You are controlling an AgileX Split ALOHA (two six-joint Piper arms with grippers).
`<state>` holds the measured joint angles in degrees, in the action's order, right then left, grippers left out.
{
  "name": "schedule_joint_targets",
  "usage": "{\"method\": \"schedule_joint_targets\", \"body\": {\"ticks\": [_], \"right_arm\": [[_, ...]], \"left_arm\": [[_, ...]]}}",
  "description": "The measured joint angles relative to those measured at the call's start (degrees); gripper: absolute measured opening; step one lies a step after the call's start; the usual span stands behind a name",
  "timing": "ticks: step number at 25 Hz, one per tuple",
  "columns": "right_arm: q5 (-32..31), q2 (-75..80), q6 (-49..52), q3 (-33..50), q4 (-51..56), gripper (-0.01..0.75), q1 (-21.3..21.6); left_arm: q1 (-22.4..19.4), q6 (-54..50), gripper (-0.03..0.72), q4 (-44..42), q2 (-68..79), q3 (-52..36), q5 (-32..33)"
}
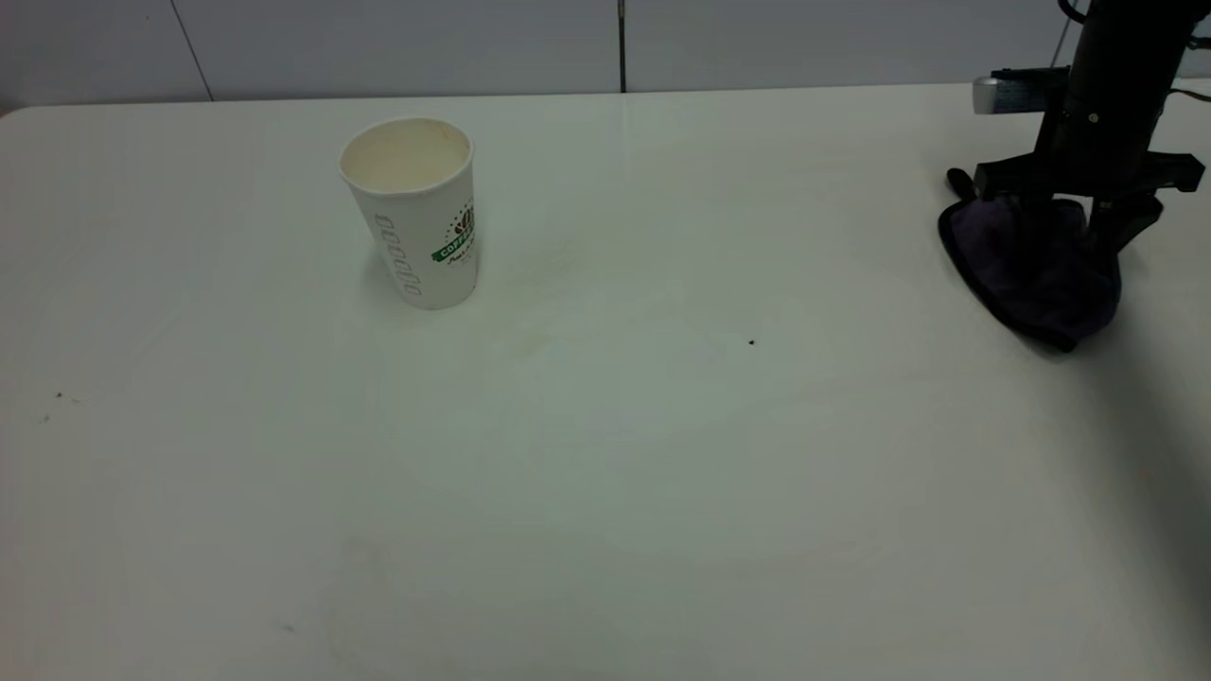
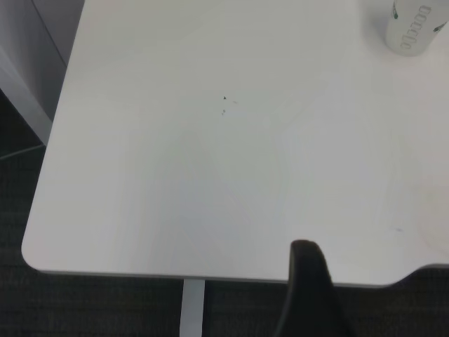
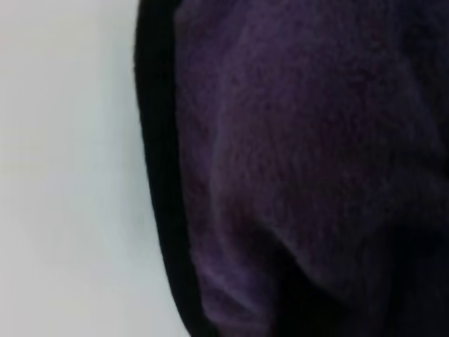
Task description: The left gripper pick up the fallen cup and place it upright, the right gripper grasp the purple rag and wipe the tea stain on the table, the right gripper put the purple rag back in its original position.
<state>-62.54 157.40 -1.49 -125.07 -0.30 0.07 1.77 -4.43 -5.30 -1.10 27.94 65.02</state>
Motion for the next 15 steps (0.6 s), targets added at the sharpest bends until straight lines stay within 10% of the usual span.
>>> {"method": "schedule_joint_targets", "body": {"ticks": [15], "right_arm": [[-7.09,-25.88,-4.09,3.09,0.84,0.728,-1.34]], "left_arm": [[0.00,-0.07,0.524,0.00,0.00,0.00,0.00]]}}
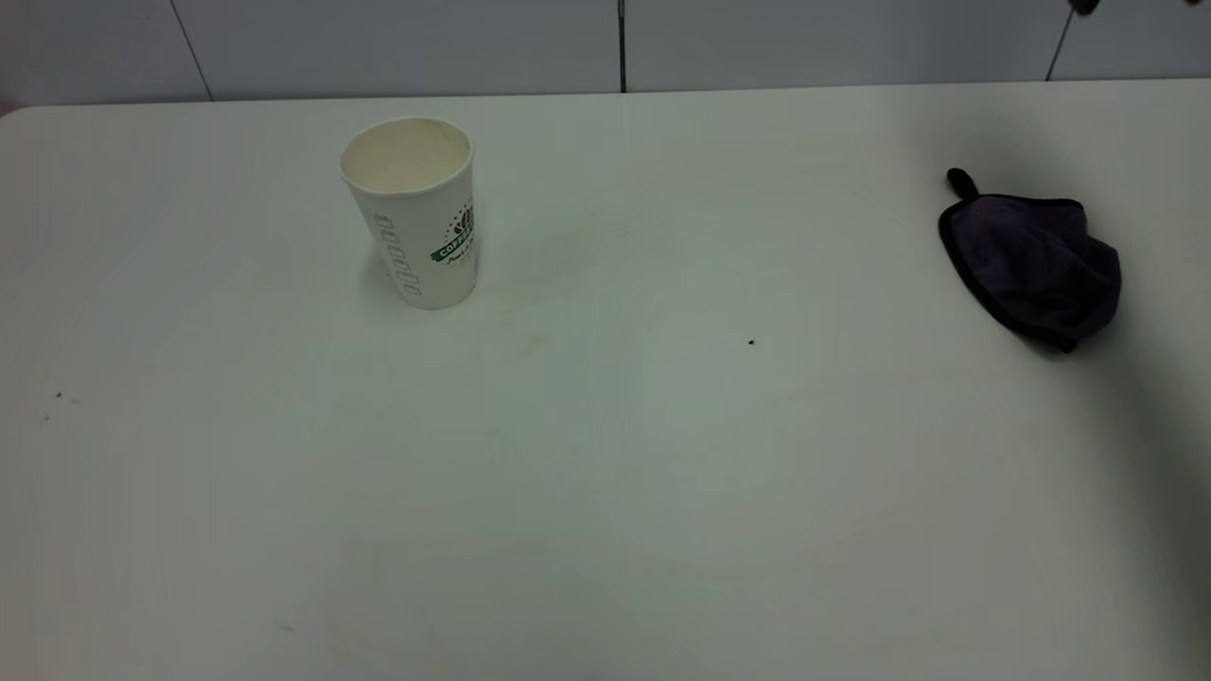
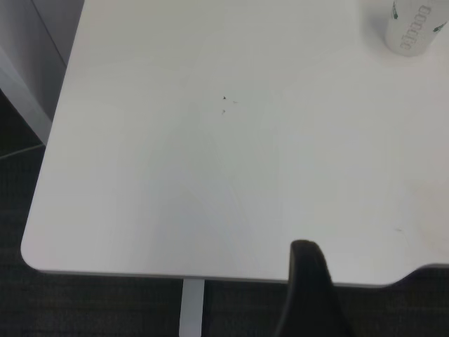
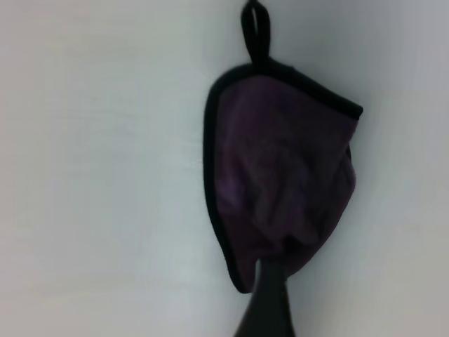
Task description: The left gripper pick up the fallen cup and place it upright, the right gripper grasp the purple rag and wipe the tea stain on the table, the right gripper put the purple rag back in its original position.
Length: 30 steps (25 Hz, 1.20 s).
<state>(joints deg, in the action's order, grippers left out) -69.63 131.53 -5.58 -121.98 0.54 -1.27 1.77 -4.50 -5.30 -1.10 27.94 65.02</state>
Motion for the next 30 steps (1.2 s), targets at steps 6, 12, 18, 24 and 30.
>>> {"method": "schedule_joint_targets", "body": {"ticks": [6,12,18,24,30], "right_arm": [[-0.53,-18.79,-1.03,14.33,0.98,0.728,-2.97],[-0.88,-39.17,-1.03,32.22,1.81,0.728,-3.59],[-1.26,-58.55,-0.75,50.08,2.02,0.719,-3.59],[-1.41,-74.60,0.62,65.48,2.08,0.706,-3.59],[0.08,-88.11,0.80,78.09,2.08,0.689,-3.59]], "left_arm": [[0.00,0.00,0.524,0.00,0.00,0.00,0.00],[0.00,0.00,0.524,0.00,0.00,0.00,0.00],[0.00,0.00,0.524,0.00,0.00,0.00,0.00],[0.00,0.00,0.524,0.00,0.00,0.00,0.00],[0.00,0.00,0.524,0.00,0.00,0.00,0.00]]}}
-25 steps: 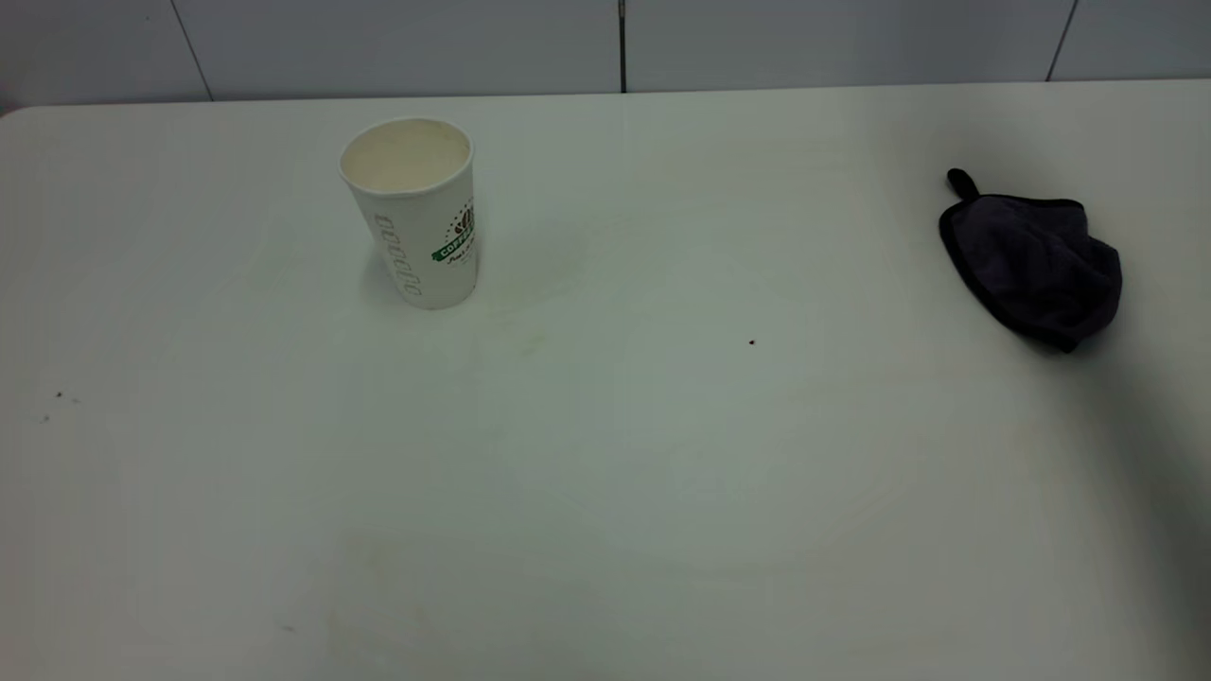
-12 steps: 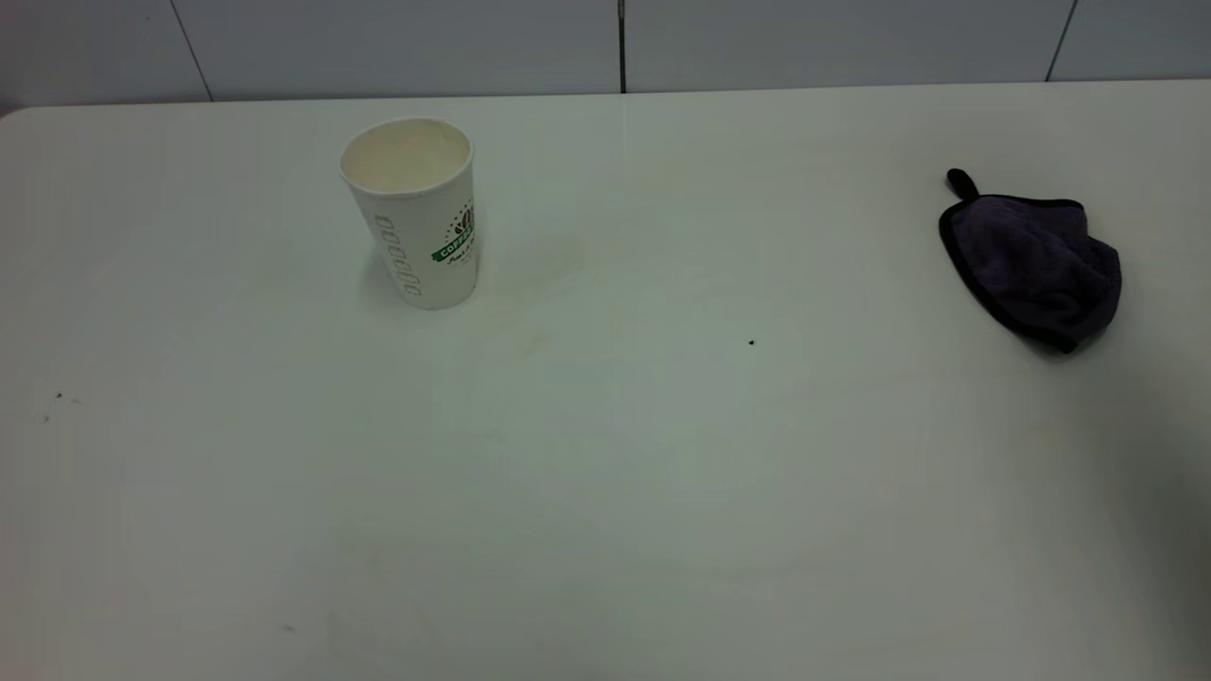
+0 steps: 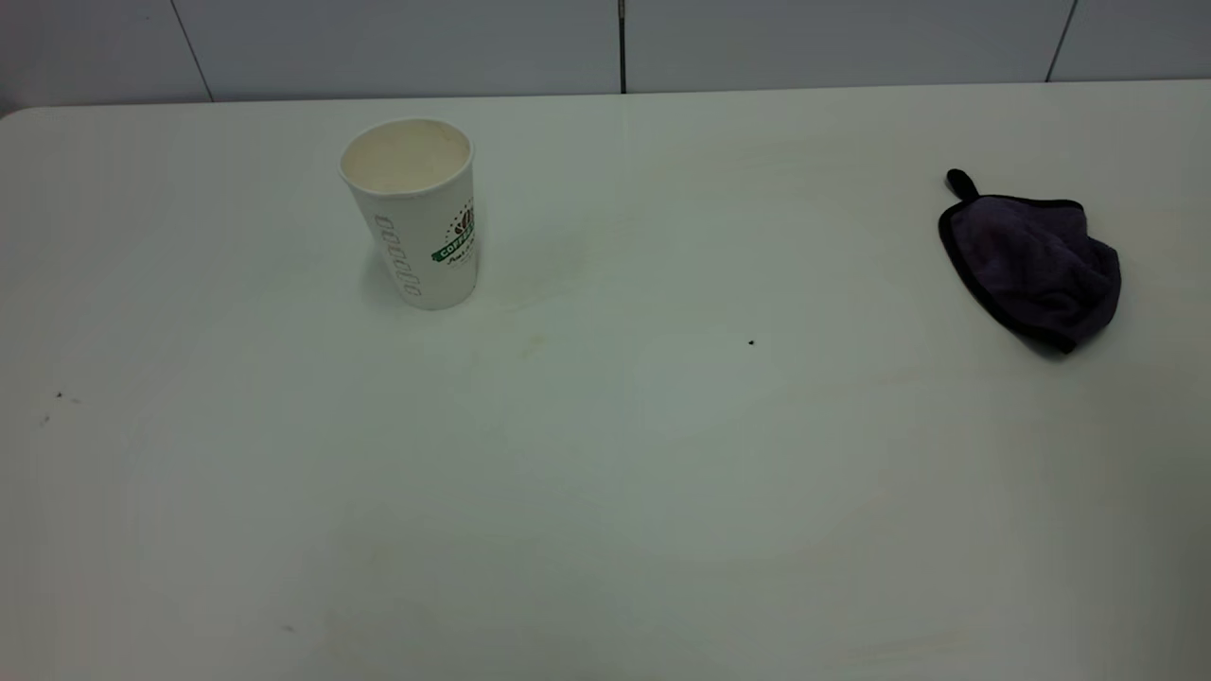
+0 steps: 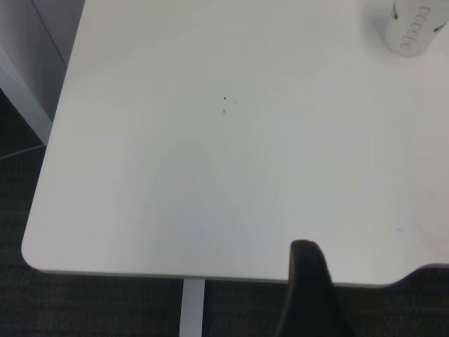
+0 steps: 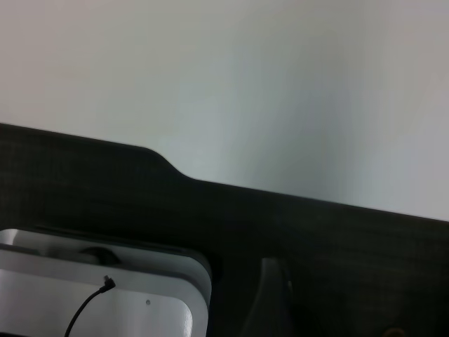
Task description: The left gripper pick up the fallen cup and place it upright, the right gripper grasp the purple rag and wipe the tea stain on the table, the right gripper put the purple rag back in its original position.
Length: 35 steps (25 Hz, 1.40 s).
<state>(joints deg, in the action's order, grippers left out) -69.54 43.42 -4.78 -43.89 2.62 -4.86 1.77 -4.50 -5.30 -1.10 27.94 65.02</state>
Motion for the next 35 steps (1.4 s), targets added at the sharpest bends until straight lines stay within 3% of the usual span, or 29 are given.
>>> {"method": "schedule_joint_targets", "body": {"ticks": [10,23,35], "right_arm": [[6.78,-21.36,0.14,14.42,-1.45,0.669,0.00],[5.60,-37.56,1.84,16.75,-2.05,0.639,0.00],[5.59,-38.43,1.84,16.75,-2.05,0.442,0.00]], "left_arm": [[0.00,0.00,0.524,0.00,0.00,0.00,0.00],[0.00,0.06,0.524,0.00,0.00,0.00,0.00],[0.00,0.06,0.524,0.00,0.00,0.00,0.00]]}}
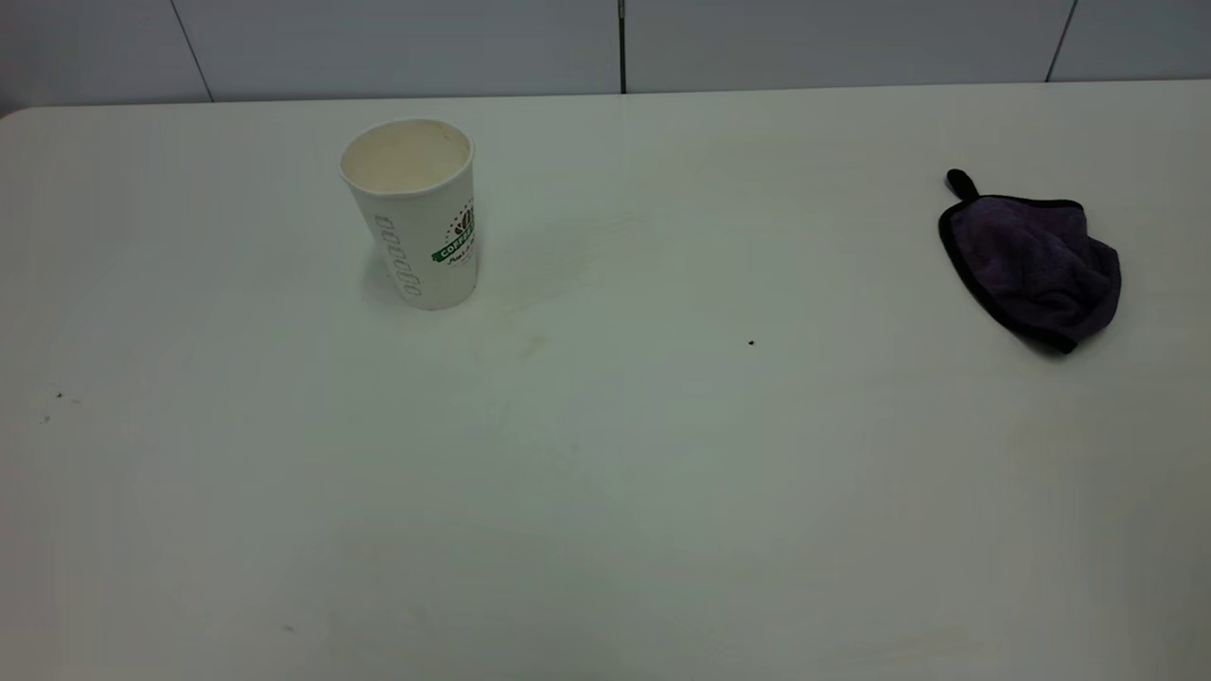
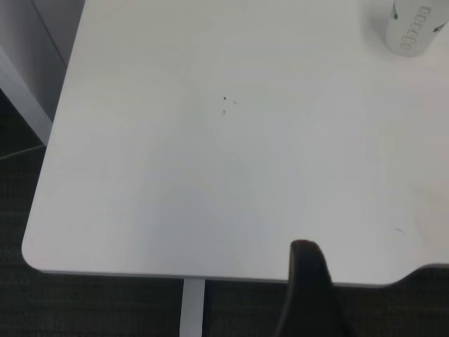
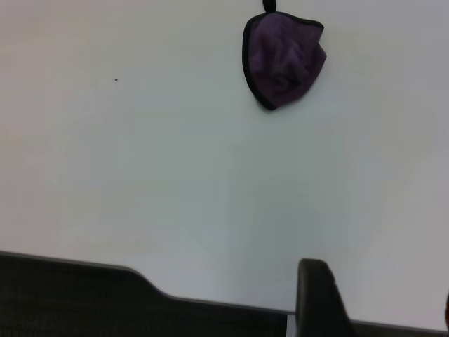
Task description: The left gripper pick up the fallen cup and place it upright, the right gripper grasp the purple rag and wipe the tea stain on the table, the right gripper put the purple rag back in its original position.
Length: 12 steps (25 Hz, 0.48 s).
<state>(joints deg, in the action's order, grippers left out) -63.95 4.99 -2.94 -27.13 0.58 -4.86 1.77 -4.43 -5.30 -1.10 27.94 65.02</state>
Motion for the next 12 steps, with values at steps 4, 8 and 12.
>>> {"method": "schedule_joint_targets", "body": {"ticks": [4,8,12], "right_arm": [[0.00,0.00,0.00,0.00,0.00,0.373,0.00],[-0.05,-1.00,0.00,0.05,0.00,0.313,1.65],[-0.16,-4.37,0.00,0.05,-0.15,0.257,3.25]], "left_arm": [[0.00,0.00,0.524,0.00,0.00,0.00,0.00],[0.00,0.00,0.524,0.00,0.00,0.00,0.00],[0.00,0.00,0.524,0.00,0.00,0.00,0.00]]}}
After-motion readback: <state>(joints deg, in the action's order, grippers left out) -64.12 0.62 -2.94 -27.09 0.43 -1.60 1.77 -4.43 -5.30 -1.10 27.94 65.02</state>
